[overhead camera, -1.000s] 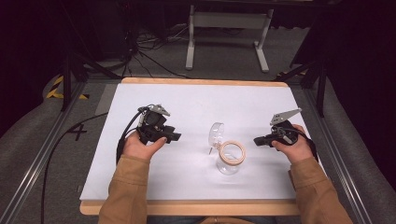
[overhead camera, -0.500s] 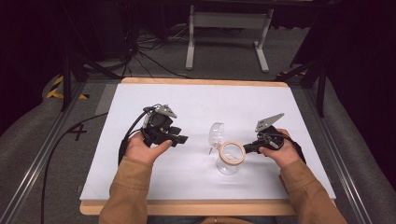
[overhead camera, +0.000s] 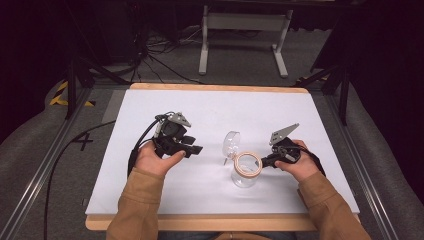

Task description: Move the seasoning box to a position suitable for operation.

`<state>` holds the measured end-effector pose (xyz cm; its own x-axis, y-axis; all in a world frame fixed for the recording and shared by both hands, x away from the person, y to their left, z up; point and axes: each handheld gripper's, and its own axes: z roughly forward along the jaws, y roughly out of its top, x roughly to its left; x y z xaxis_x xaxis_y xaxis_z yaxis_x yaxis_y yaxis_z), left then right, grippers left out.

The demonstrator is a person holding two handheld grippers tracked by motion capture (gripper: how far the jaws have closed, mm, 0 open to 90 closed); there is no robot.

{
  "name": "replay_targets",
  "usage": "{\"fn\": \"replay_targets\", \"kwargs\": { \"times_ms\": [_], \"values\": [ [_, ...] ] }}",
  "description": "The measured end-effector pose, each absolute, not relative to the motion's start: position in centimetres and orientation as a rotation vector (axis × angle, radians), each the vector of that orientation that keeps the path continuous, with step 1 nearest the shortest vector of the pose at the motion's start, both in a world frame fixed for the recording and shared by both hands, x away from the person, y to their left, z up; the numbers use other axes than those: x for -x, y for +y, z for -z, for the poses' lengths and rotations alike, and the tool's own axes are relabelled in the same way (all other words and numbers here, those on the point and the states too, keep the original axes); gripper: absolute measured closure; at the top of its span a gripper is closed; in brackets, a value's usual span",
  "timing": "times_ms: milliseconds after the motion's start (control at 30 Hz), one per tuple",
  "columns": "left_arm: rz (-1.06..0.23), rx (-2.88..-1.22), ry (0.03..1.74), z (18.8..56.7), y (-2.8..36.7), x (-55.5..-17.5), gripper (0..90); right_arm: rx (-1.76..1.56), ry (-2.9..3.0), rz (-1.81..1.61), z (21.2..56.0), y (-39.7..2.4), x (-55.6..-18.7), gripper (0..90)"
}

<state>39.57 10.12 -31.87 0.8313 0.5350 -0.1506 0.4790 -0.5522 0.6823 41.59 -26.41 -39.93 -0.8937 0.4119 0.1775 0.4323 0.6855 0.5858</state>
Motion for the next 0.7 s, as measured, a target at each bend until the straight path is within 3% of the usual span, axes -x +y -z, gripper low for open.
{"fn": "replay_targets", "kwargs": {
  "times_ms": [700],
  "values": [
    [-0.074, -2.267, 0.675, 31.5, 8.7, -40.7, 56.9, 0.515, -2.89, 0.908, 39.8, -24.0, -37.7, 89.9]
  ]
}}
